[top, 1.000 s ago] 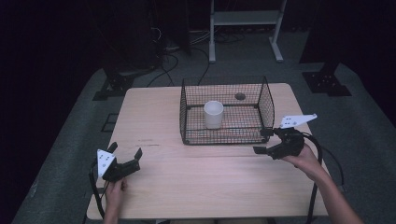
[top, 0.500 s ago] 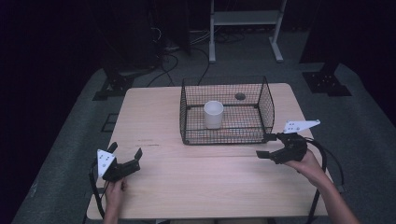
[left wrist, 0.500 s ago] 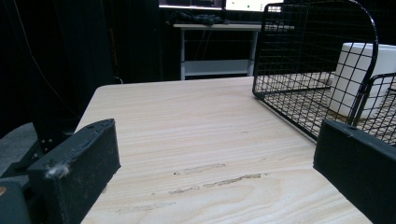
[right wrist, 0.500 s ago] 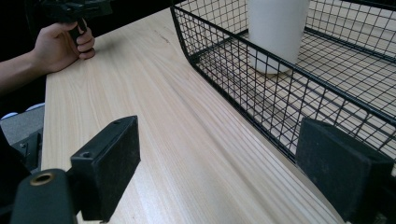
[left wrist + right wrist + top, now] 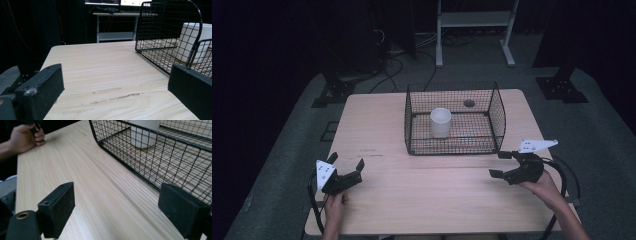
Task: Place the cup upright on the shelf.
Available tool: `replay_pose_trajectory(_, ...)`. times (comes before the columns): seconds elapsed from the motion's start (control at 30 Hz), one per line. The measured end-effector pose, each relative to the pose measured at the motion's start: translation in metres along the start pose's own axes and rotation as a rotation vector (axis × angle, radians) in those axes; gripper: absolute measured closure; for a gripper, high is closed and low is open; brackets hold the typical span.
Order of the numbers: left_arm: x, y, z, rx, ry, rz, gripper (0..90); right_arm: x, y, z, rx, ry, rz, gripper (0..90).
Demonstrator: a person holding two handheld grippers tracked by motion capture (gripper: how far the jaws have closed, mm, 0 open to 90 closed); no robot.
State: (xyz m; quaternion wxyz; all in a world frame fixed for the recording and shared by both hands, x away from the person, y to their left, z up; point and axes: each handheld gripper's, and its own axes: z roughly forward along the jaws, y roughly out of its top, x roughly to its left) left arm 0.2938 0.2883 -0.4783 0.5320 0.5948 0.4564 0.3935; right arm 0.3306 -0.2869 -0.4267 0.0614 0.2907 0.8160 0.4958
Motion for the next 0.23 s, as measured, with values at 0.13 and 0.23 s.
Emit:
replay_pose_trajectory(0.13, 0.000, 0.000, 0.000, 0.000, 0.000, 0.000, 0.0, 0.010, -0.013, -0.004, -0.037, -0.030, 0.002, 13.0)
replay_pose_trajectory(0.23, 0.000, 0.000, 0.000, 0.000, 0.002, -0.001, 0.0, 0.022, -0.027, -0.008, -0.089, -0.068, 0.003, 12.9)
